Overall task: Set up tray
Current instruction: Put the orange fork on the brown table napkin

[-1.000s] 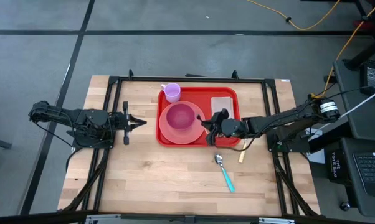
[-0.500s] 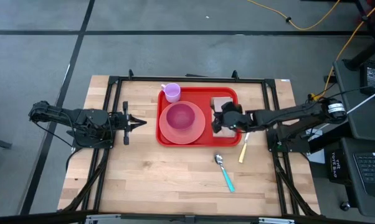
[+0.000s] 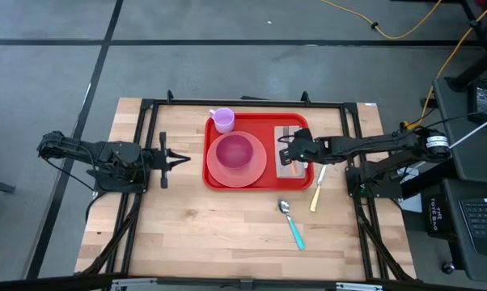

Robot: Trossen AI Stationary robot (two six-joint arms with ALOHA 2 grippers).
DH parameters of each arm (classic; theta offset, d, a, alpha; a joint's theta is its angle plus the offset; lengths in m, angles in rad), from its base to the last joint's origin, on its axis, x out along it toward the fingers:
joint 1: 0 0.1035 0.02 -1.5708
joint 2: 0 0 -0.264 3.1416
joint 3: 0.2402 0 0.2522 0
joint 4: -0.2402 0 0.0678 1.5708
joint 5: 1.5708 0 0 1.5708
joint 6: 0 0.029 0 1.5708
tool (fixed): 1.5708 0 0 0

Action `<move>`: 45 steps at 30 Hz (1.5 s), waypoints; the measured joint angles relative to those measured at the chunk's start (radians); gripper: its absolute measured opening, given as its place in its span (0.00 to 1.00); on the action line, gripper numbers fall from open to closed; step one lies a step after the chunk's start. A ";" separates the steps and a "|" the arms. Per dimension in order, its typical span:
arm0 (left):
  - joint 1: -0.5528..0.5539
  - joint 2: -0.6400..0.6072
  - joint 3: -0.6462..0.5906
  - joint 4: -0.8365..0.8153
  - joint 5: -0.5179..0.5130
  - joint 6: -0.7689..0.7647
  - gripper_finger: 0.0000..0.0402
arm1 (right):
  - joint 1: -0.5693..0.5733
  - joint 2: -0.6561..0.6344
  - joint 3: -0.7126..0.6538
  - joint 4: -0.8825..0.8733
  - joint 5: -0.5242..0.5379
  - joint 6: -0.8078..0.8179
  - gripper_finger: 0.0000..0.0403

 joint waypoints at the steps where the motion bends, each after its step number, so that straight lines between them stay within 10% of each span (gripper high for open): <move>1: 0.000 0.000 0.000 0.000 -0.001 0.033 0.01 | -0.005 0.000 0.000 -0.008 -0.007 0.001 0.09; 12: 0.000 0.000 0.000 0.000 -0.001 0.077 0.01 | -0.047 0.000 0.000 -0.033 0.010 -0.004 0.09; 22: 0.000 0.000 0.000 0.023 0.010 -0.230 0.01 | -0.048 0.018 0.000 -0.030 0.018 0.029 0.09; 30: 0.000 -0.003 0.000 0.076 0.164 -0.174 0.01 | -0.064 0.091 0.000 0.030 -0.021 0.052 0.09; 45: 0.000 -0.076 0.000 0.093 0.042 -0.190 0.00 | -0.181 0.117 0.000 0.036 -0.154 0.030 0.09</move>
